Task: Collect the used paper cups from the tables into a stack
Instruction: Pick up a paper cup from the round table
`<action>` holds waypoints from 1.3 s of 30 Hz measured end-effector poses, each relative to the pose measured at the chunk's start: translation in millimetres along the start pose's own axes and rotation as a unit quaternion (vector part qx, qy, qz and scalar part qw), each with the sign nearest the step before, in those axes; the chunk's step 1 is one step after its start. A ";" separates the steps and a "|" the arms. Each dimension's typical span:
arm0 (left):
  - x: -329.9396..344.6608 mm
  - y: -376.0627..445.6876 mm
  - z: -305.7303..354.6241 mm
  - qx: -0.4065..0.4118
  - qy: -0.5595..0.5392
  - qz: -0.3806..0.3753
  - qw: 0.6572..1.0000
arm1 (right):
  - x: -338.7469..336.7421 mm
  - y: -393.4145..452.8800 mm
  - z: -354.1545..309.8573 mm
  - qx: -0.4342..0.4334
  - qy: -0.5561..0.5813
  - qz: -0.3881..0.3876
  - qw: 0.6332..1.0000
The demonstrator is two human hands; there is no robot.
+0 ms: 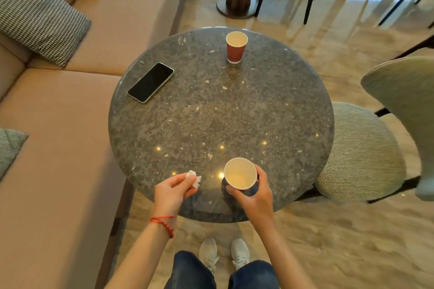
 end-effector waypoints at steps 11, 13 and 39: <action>111.1 -4.0 -19.5 -0.017 0.109 -0.170 0.979 | -97.6 -44.9 29.3 0.092 0.056 0.165 0.980; 137.4 -14.5 -30.0 -0.024 0.129 -0.206 0.970 | -120.8 -61.3 37.4 0.106 0.060 0.211 0.970; 492.2 -305.9 -255.0 -0.009 0.345 -0.498 0.796 | -509.8 -301.1 163.5 0.202 0.117 0.583 0.778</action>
Point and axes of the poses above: each hand's wrist, its own y-axis towards the middle knuckle, its own x-axis out of the palm, z = x × y, the point moved 5 cm from there along y, towards the middle knuckle, and after that the axes turned 1 degree about -x, right-handed, at the moved point
